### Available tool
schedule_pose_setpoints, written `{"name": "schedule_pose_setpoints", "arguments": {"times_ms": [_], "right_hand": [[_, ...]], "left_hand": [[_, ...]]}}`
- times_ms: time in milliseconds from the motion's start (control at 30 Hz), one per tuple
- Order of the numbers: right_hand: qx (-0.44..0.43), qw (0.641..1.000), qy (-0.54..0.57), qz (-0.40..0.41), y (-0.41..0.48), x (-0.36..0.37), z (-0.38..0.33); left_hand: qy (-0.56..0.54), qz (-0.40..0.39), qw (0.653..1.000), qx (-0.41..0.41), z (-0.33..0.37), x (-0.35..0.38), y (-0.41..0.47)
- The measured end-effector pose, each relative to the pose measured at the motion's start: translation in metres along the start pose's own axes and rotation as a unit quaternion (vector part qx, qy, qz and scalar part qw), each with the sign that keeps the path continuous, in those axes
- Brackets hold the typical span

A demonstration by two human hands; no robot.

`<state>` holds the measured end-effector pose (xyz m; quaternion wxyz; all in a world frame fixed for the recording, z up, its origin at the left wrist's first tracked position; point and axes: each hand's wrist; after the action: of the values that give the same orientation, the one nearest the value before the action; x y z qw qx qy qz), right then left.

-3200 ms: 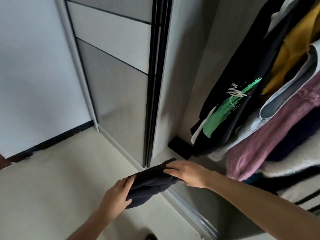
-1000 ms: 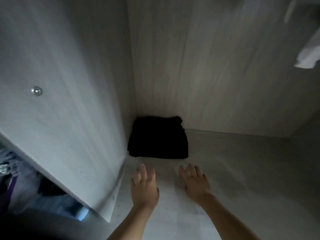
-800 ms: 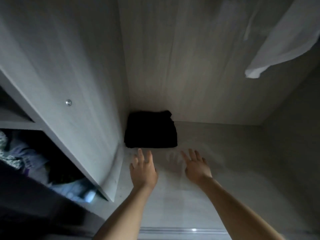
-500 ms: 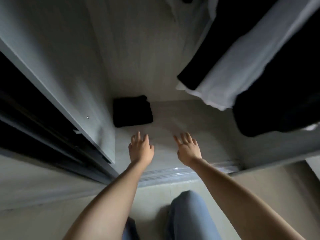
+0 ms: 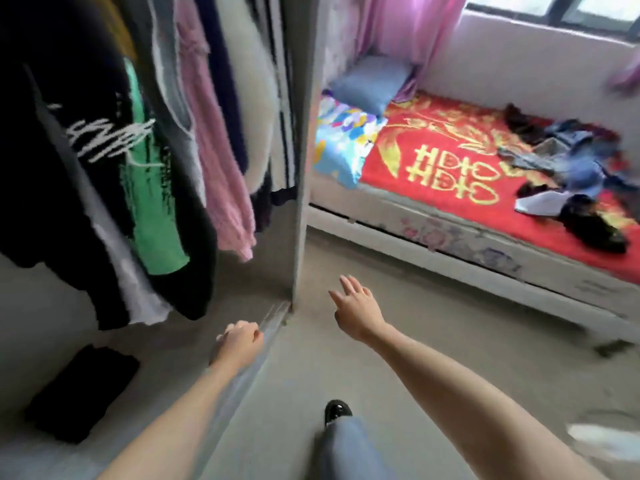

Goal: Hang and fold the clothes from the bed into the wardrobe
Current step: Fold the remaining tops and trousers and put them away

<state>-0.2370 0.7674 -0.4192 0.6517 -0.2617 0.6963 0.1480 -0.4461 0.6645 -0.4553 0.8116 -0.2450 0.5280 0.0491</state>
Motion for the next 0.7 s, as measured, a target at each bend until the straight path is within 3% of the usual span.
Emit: {"name": "schedule_pose_setpoints", "arguments": {"times_ms": [300, 500, 700], "right_hand": [[0.219, 0.971, 0.040, 0.084, -0.183, -0.051, 0.147], [0.314, 0.943, 0.011, 0.112, -0.343, -0.062, 0.224], [0.418, 0.888, -0.074, 0.177, -0.476, -0.082, 0.283]], "left_hand": [[0.031, 0.012, 0.967, 0.253, 0.215, -0.015, -0.047], [0.010, -0.041, 0.930, 0.366, 0.345, 0.061, -0.122], [0.007, -0.103, 0.875, 0.473, 0.447, 0.131, -0.215]]}}
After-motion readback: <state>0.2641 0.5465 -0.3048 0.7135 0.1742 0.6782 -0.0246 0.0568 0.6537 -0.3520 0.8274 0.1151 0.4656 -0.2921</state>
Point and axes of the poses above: each hand's wrist, its own y-axis towards the middle knuckle, its own x-axis out of the palm, z = x × y, and after that the axes turned 1 degree about -z, right-handed
